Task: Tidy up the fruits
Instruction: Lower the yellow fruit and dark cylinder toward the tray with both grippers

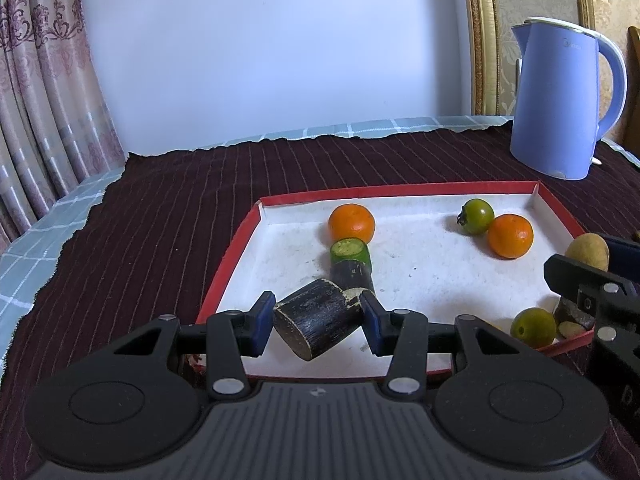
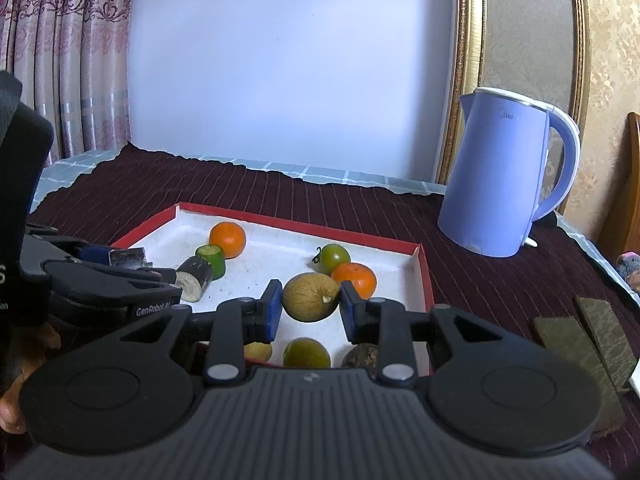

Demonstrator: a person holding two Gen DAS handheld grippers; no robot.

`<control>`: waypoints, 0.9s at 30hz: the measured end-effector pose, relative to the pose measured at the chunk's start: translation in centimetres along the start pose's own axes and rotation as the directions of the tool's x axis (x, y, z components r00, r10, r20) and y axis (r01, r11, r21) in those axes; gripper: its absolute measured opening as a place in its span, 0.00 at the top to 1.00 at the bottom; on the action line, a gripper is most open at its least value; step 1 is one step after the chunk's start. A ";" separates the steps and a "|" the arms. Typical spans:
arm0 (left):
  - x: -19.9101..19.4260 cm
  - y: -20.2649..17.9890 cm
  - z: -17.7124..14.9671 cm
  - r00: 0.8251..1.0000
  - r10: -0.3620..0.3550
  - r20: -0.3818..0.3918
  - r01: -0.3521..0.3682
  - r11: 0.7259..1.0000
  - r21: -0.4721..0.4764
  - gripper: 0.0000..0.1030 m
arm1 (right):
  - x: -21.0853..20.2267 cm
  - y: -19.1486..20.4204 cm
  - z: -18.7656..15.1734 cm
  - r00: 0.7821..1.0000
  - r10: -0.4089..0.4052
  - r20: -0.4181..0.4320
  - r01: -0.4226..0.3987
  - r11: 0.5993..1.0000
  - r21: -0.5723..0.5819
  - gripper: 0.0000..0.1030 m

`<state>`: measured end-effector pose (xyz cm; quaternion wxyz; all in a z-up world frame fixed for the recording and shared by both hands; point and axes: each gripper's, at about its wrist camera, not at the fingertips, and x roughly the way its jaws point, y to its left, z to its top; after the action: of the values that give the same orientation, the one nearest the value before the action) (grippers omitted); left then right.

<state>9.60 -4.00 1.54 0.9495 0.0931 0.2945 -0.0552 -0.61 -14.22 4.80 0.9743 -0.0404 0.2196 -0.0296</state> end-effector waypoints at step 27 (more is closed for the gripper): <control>2.3 -0.8 1.8 1.000 -0.009 -0.014 0.009 1.000 0.003 0.57 | 2.2 -1.1 2.3 1.000 -0.029 0.011 0.029 0.999 0.018 0.72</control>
<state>12.34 -5.32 1.60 0.9470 0.0937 0.3016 -0.0592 2.31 -15.28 6.03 0.9753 -0.0350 0.2133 -0.0454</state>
